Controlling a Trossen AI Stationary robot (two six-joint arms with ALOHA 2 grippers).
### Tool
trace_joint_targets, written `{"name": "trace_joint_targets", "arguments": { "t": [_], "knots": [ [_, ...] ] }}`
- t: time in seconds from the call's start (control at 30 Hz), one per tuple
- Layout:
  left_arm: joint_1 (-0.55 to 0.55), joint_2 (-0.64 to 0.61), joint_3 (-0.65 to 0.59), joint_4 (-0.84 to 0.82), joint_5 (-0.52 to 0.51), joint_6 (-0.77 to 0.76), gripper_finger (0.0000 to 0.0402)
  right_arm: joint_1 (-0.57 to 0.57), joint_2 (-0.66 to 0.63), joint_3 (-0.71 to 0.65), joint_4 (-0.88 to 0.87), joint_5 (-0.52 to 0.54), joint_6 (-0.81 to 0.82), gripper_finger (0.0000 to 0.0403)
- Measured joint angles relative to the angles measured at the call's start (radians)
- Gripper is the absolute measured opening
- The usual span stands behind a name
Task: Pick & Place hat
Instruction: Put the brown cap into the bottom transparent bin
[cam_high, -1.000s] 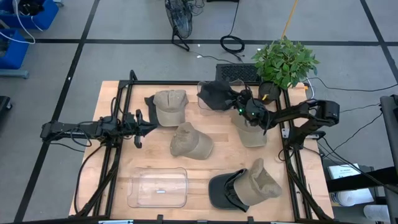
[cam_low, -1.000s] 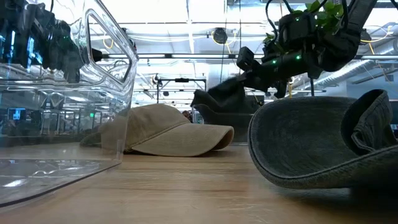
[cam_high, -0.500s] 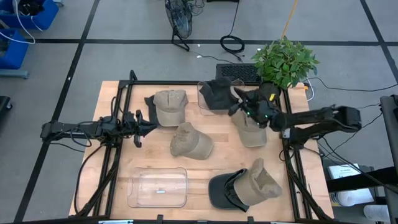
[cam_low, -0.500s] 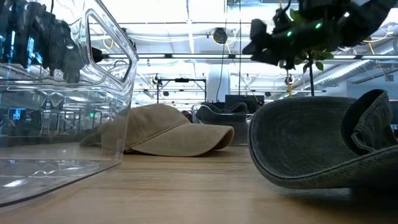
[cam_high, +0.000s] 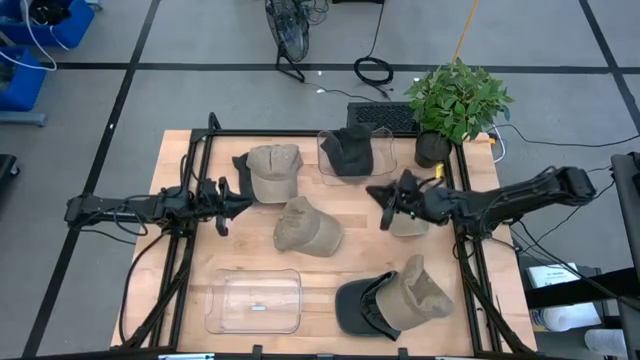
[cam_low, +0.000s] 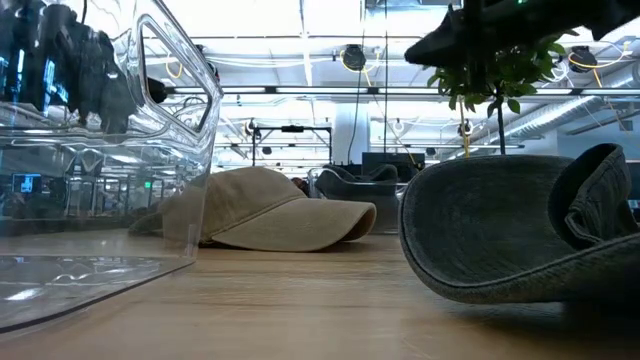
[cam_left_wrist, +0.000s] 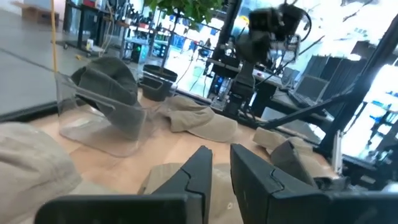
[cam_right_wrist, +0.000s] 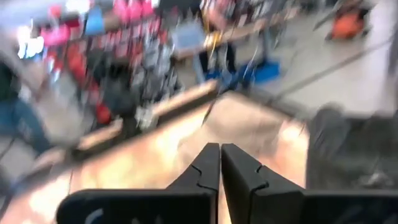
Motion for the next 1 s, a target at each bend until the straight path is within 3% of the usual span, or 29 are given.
{"name": "trace_joint_targets", "arguments": {
  "t": [0.2, 0.5, 0.77, 1.0],
  "knots": [
    [-0.061, 0.103, 0.117, -0.004, -0.005, 0.006, 0.0007, 0.021, 0.007, 0.129, -0.451, -0.106, 0.061, 0.0001],
    [-0.150, 0.500, 0.500, -0.297, -0.250, -0.051, 0.0003, 0.021, -0.056, 0.171, -0.844, -0.237, 0.113, 0.0000],
    [-0.100, 0.859, 0.862, -0.489, -0.382, -0.044, 0.0003, 0.021, -0.132, 0.171, -1.000, -0.294, 0.125, 0.0000],
    [0.030, 1.010, 1.043, -0.650, -0.400, -0.163, 0.0036, 0.016, -0.154, 0.171, -1.022, -0.290, 0.023, 0.0000]
  ]
}}
